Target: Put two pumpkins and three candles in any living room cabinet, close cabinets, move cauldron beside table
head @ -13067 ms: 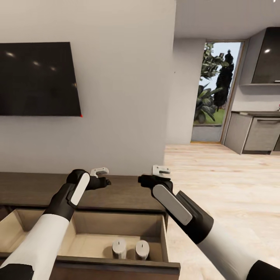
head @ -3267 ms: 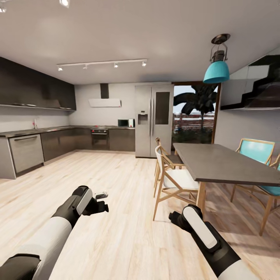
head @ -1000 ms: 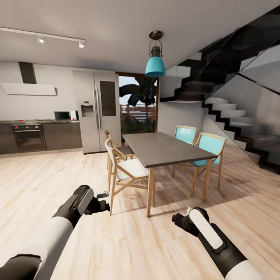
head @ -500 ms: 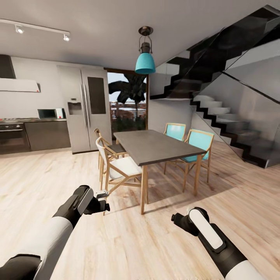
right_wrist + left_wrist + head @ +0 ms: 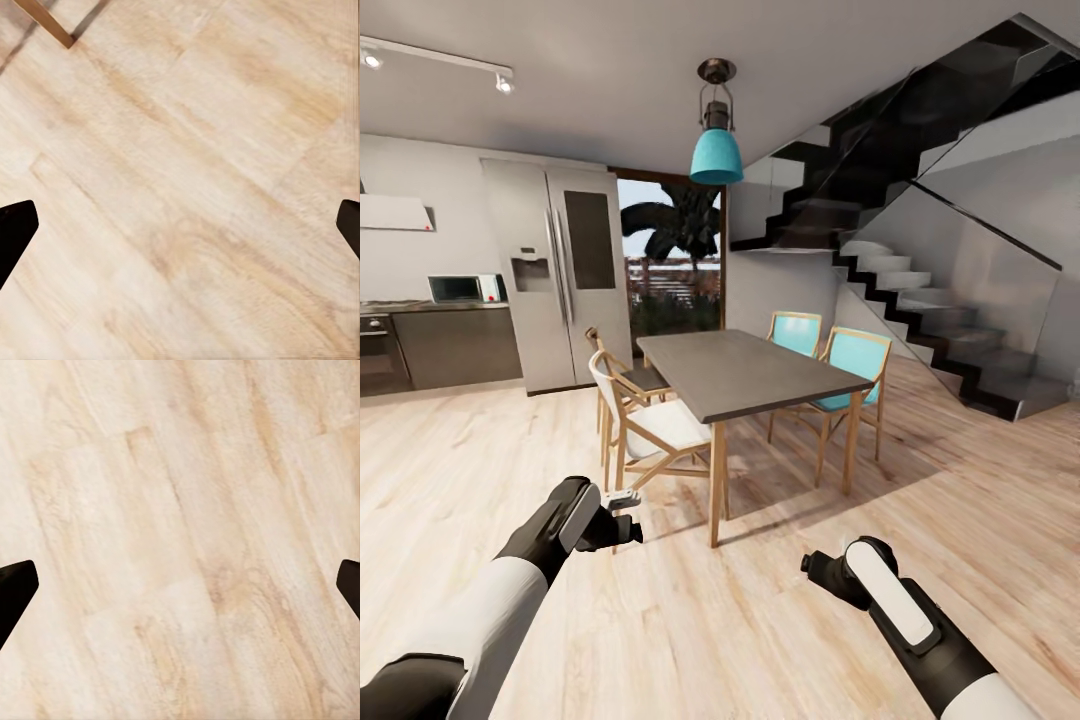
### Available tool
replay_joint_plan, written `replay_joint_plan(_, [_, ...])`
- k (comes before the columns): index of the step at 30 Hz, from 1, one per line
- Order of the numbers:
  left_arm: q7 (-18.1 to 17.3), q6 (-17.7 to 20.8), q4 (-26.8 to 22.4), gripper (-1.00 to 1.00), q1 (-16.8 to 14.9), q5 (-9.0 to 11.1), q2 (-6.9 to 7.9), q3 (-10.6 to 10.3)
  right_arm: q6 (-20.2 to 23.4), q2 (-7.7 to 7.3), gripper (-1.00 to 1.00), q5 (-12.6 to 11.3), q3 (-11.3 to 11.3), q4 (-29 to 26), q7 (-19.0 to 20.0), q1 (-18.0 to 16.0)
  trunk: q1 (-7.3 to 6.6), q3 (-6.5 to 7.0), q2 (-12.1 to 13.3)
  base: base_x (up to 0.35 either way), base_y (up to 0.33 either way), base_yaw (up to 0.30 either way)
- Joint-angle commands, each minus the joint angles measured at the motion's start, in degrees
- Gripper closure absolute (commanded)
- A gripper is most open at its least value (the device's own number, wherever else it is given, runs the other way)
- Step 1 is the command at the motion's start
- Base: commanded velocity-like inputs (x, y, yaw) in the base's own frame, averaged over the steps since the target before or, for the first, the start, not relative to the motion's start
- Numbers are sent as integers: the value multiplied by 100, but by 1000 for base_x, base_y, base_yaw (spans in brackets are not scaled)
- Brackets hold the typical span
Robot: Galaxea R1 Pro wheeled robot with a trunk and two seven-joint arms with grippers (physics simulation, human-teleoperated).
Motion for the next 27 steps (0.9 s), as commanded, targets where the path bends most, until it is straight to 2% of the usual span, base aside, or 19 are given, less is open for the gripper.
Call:
replay_joint_plan(1, [51,14,-6,-100,-3,61,7,-33,14,-6,-100,-32,14,-4,-44,3,-1,-7,-3,0,0,-9])
replay_joint_plan(10, [51,14,-14,-100,-3,61,1,-34,-7,30,-100,-65,9,-3,-28,34,-1,7,-3,106,88,-42])
replay_joint_plan(17, [51,14,-15,-100,-3,61,0,-35,-9,21,-100,-86,11,-4,-26,37,-1,44,-3,200,165,-228])
replay_joint_plan(27, [51,14,-15,-100,-3,61,7,-35,-9,15,-100,-90,11,4,-26,37,-1,96,-3,24,20,-264])
